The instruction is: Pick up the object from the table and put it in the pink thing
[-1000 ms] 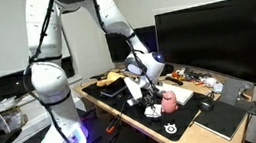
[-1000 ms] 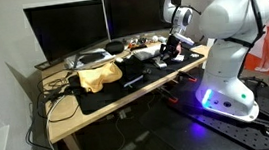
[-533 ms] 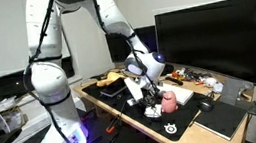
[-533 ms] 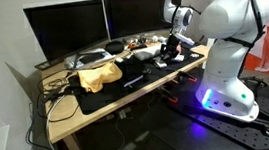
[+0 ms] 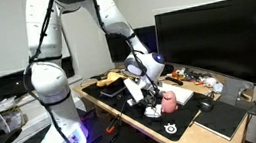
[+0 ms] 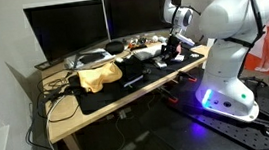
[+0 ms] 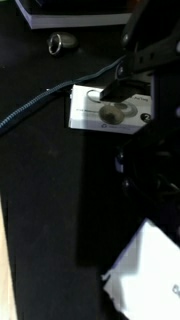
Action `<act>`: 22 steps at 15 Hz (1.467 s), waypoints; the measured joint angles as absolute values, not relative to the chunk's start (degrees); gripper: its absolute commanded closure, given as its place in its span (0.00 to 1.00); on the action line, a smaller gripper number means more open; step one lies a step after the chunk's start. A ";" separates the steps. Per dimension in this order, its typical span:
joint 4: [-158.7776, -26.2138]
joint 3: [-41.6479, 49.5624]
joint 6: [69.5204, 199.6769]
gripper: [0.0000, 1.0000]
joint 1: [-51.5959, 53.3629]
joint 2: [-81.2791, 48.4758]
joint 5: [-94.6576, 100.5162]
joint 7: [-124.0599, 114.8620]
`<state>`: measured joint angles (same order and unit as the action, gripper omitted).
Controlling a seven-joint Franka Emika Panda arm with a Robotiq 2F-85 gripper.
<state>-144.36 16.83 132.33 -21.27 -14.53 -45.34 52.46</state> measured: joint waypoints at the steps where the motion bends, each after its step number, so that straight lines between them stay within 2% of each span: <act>1: -144.41 16.83 132.33 0.59 -21.27 -14.53 -45.34 52.69; 3: -144.48 16.82 132.33 0.60 -21.27 -14.52 -45.34 52.79; 4: -144.49 16.82 132.33 0.68 -21.27 -14.52 -45.34 52.79; 5: -144.49 16.81 132.33 0.70 -21.28 -14.52 -45.34 52.79; 6: -144.49 16.81 132.33 0.87 -21.27 -14.52 -45.34 52.80; 7: -144.49 16.80 132.33 0.95 -21.27 -14.52 -45.34 52.80; 8: -144.50 16.80 132.33 0.94 -21.27 -14.52 -45.34 52.80; 9: -144.50 16.79 132.33 0.99 -21.27 -14.52 -45.34 52.80; 22: -144.75 16.76 132.11 0.99 -21.30 -13.01 -45.36 53.57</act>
<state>-144.75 16.76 132.11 -21.30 -13.01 -45.36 53.57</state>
